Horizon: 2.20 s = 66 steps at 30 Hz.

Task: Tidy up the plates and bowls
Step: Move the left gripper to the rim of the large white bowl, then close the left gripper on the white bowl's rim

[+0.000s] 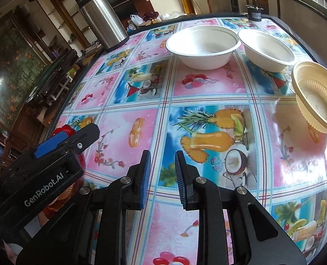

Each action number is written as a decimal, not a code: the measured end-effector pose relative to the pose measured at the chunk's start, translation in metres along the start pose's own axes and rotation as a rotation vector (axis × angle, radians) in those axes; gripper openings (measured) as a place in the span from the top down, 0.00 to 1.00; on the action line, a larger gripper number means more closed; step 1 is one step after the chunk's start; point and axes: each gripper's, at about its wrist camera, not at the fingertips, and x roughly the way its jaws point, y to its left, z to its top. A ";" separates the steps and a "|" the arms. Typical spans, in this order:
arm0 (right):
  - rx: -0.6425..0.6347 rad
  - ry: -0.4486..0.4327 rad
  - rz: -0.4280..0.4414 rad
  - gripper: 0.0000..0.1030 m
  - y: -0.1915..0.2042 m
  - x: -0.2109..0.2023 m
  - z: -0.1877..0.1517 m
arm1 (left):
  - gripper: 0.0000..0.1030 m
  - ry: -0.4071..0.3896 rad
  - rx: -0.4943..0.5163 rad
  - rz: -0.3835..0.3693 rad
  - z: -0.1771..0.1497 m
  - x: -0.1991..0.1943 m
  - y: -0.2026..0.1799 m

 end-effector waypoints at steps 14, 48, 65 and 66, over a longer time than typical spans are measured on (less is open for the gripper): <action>0.124 -0.068 -0.022 0.62 -0.057 -0.018 0.028 | 0.34 0.017 0.003 0.006 0.034 0.017 -0.007; 0.370 -0.114 0.126 0.62 -0.123 0.064 0.139 | 0.34 0.167 0.043 -0.080 0.150 0.160 -0.095; 0.239 -0.107 0.085 0.86 -0.109 0.053 0.129 | 0.82 0.177 0.035 -0.024 0.125 0.139 -0.081; 0.237 -0.108 0.087 0.86 -0.107 0.049 0.126 | 0.82 0.176 0.035 -0.028 0.122 0.131 -0.078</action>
